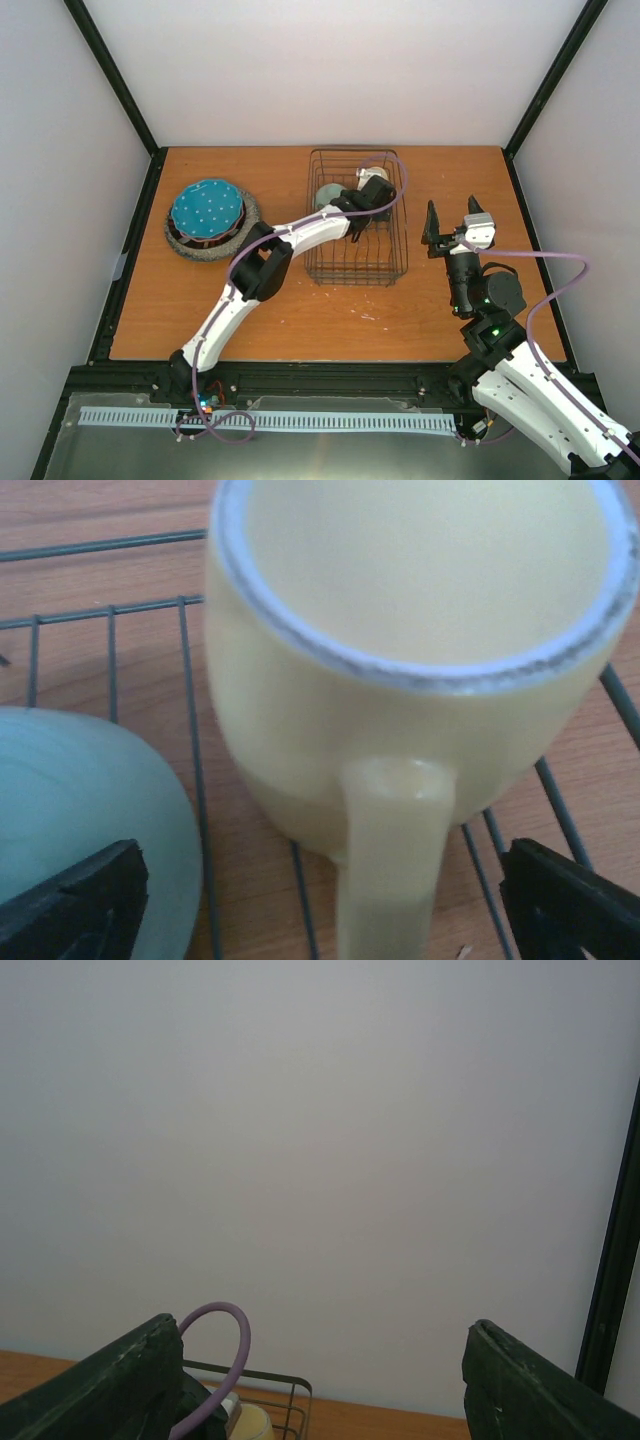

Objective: Load the mixed dishes into the dish rack

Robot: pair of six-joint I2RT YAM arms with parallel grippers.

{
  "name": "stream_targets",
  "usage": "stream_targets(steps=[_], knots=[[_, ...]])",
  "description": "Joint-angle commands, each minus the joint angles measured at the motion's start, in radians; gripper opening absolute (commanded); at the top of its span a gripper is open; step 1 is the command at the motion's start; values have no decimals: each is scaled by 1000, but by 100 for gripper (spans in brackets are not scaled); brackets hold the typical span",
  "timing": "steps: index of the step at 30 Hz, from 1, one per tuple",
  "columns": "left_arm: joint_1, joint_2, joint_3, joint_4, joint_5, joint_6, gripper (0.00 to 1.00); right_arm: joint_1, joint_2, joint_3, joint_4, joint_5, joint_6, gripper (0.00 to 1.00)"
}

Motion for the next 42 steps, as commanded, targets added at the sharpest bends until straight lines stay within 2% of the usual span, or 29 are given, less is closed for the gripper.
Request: stream_targets(steps=[1, 9, 15, 18, 20, 22, 25, 27, 30, 34, 39, 42], knots=[[-4, -100, -20, -56, -27, -4, 100, -7, -6, 13, 2, -6, 16, 75], [-4, -271, -86, 6, 12, 52, 100, -6, -15, 18, -12, -1, 28, 75], [7, -408, -98, 33, 117, 76, 100, -7, -23, 30, -25, -10, 36, 75], [74, -533, -120, -32, 216, 39, 100, -6, -15, 61, -72, -31, 41, 75], [168, -649, -209, -72, 305, -32, 98, -6, 0, 98, -134, -43, 61, 74], [314, -800, -363, -56, 455, -112, 91, -7, 27, 153, -224, -52, 110, 73], [559, -1050, -635, 17, 615, -170, 56, -8, 103, 257, -386, -97, 207, 69], [700, -1173, -729, -22, 615, -152, 45, -9, 161, 317, -471, -158, 244, 67], [890, -1253, -768, -155, 690, -70, 41, -8, 248, 401, -570, -268, 281, 65], [1046, -1245, -811, -294, 791, 20, 41, -9, 357, 489, -656, -438, 309, 64], [1268, -1222, -990, -223, 1081, 65, 41, -9, 424, 535, -694, -568, 350, 64], [1308, -1134, -1027, -214, 1188, 131, 33, -9, 470, 575, -745, -623, 353, 63]])
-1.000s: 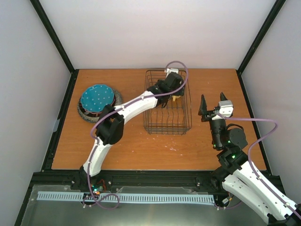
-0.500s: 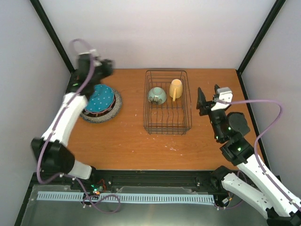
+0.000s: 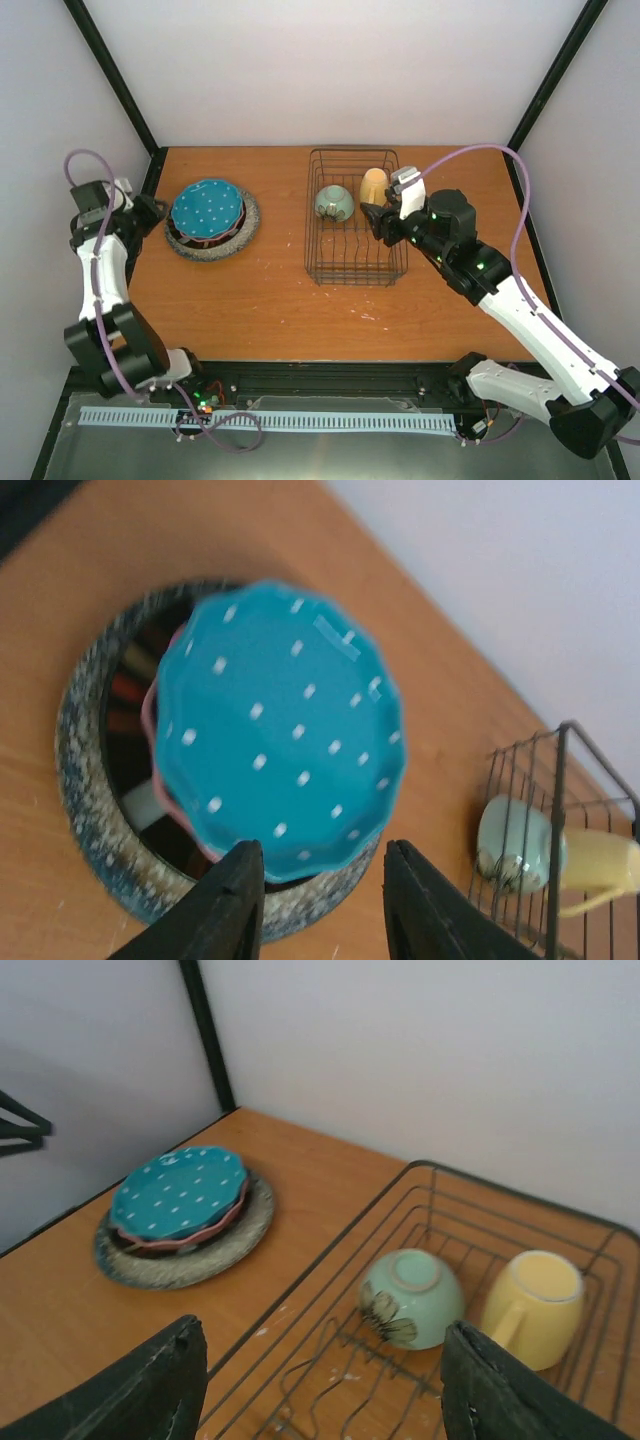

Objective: Load the mixed dishes into the dish rack

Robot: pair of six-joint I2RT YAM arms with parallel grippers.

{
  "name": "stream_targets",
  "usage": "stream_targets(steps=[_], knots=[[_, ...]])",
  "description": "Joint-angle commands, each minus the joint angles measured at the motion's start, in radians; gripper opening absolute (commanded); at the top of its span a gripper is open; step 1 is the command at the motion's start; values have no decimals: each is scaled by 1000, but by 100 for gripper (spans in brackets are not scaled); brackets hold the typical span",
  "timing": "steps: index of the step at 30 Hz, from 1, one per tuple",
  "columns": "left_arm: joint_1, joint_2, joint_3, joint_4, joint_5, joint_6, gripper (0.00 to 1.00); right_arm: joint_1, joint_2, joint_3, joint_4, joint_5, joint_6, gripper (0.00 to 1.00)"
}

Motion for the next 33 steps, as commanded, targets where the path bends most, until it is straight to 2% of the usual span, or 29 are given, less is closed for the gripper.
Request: stream_targets(steps=[1, 10, 30, 33], knots=[[55, 115, -42, -18, 256, 121, 30, -6, 49, 78, -97, -151, 32, 63], [78, 265, -27, 35, 331, 176, 33, -6, 118, 114, -121, -258, 67, 62], [84, 438, 86, 59, 126, 229, 39, -5, 194, 139, -58, -286, 78, 62], [84, 460, 92, 65, 89, 237, 44, -5, 204, 140, -47, -280, 77, 62]])
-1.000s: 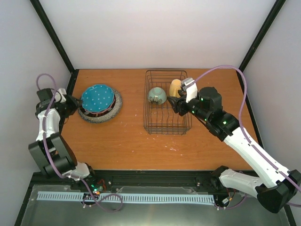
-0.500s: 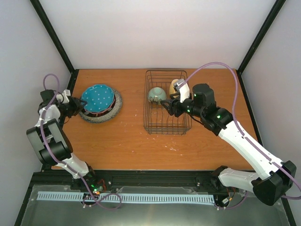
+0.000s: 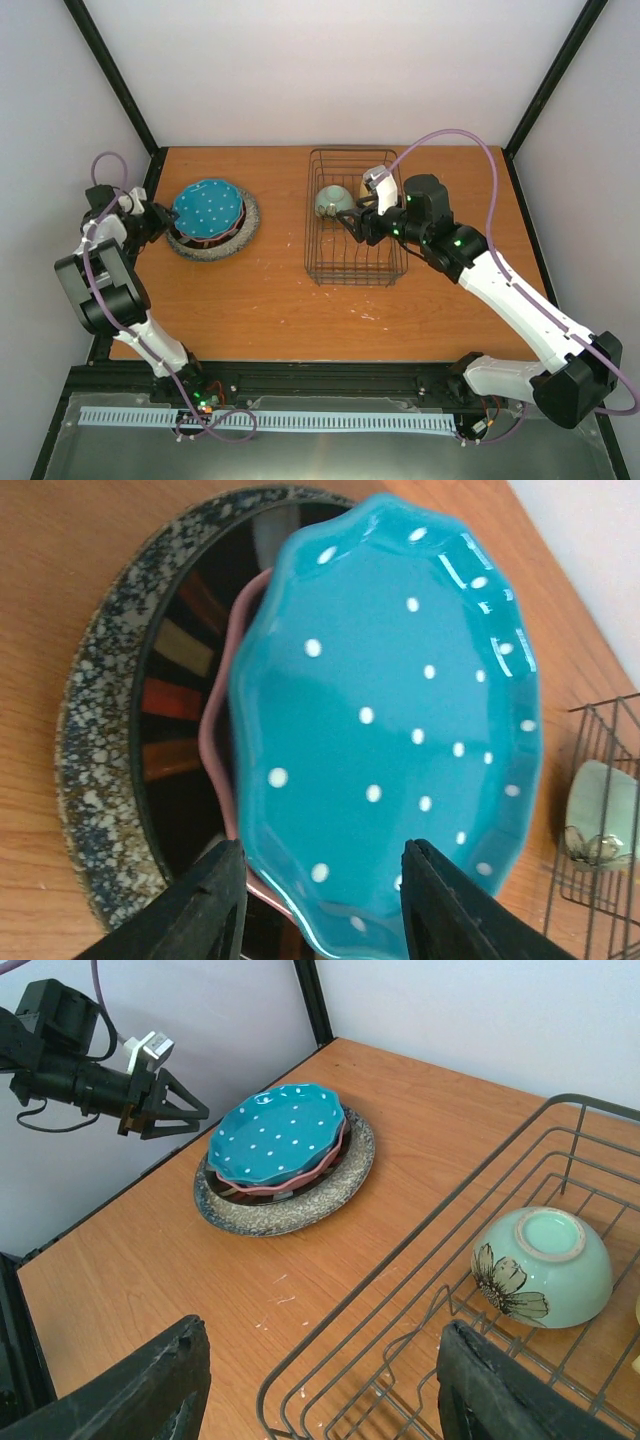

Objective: Load the mixed dishes into the dish rack

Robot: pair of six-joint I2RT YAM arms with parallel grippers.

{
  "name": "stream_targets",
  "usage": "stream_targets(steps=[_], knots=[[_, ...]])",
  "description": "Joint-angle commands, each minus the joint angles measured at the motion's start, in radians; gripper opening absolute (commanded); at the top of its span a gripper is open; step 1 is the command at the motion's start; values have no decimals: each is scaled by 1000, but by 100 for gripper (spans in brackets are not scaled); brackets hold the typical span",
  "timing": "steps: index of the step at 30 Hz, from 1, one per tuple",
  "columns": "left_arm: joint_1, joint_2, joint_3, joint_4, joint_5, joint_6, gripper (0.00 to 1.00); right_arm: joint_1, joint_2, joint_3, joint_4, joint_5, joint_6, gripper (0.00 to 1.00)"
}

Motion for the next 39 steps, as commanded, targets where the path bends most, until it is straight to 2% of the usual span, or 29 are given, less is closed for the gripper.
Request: stream_targets(steps=[1, 15, 21, 29, 39], knots=[[9, 40, 44, 18, -73, 42, 45, -5, 18, 26, 44, -3, 14, 62], [9, 137, 121, 41, -30, 47, 47, -6, 73, 15, 95, -6, 41, 62], [9, 167, 118, 69, 31, 28, 39, -6, 87, 14, 98, -10, 42, 62], [9, 176, 83, 99, 31, 24, 39, -6, 85, 19, 100, -3, 33, 62], [9, 210, 95, 108, 49, 19, 28, -5, 92, 21, 109, -6, 32, 62]])
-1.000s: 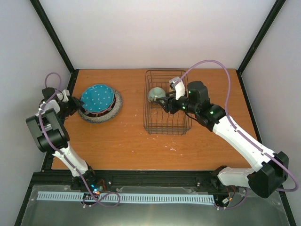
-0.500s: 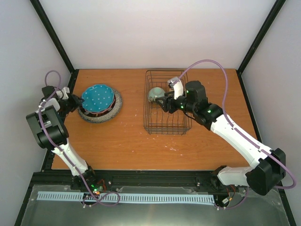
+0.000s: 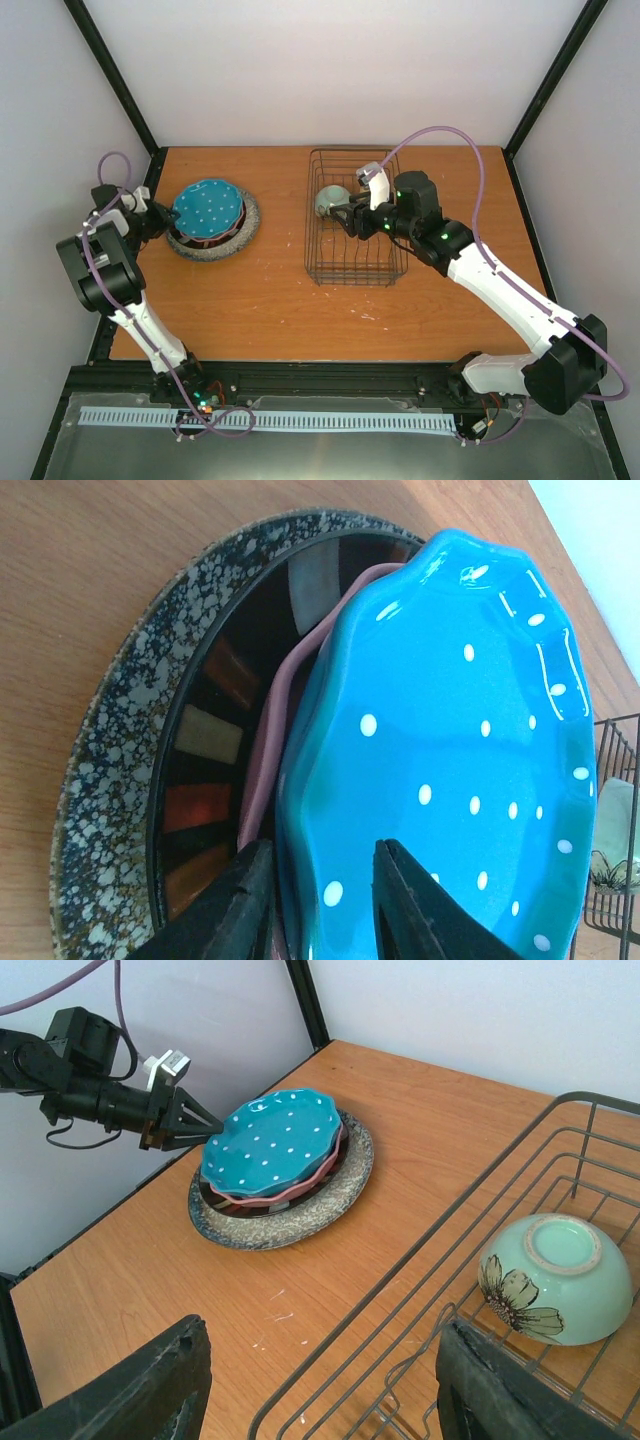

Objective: Load the mixed dishes into the dish rack

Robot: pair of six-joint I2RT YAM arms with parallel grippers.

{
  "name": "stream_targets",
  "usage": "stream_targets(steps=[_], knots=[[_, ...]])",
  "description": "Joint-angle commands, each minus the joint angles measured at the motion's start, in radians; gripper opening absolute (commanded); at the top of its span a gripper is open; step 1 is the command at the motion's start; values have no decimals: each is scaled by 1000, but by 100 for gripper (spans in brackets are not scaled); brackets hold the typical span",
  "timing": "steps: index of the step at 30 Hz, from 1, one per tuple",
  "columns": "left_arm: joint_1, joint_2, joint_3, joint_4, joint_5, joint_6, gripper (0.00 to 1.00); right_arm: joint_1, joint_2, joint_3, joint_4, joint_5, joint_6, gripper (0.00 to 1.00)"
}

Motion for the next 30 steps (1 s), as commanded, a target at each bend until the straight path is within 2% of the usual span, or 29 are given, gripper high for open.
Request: stream_targets(steps=[1, 9, 20, 30], knots=[[8, 25, 10, 31, 21, 0, 27, -6, 10, 20, 20, -2, -3, 61], [3, 50, 3, 40, 26, 2, 19, -6, 15, 22, 21, -5, -2, 61], [-8, 70, 5, 41, 34, 8, 1, -6, 26, 30, 22, -9, -1, 61], [-8, -21, -9, 55, 76, 4, 1, -5, 38, 30, 41, -34, 11, 61]])
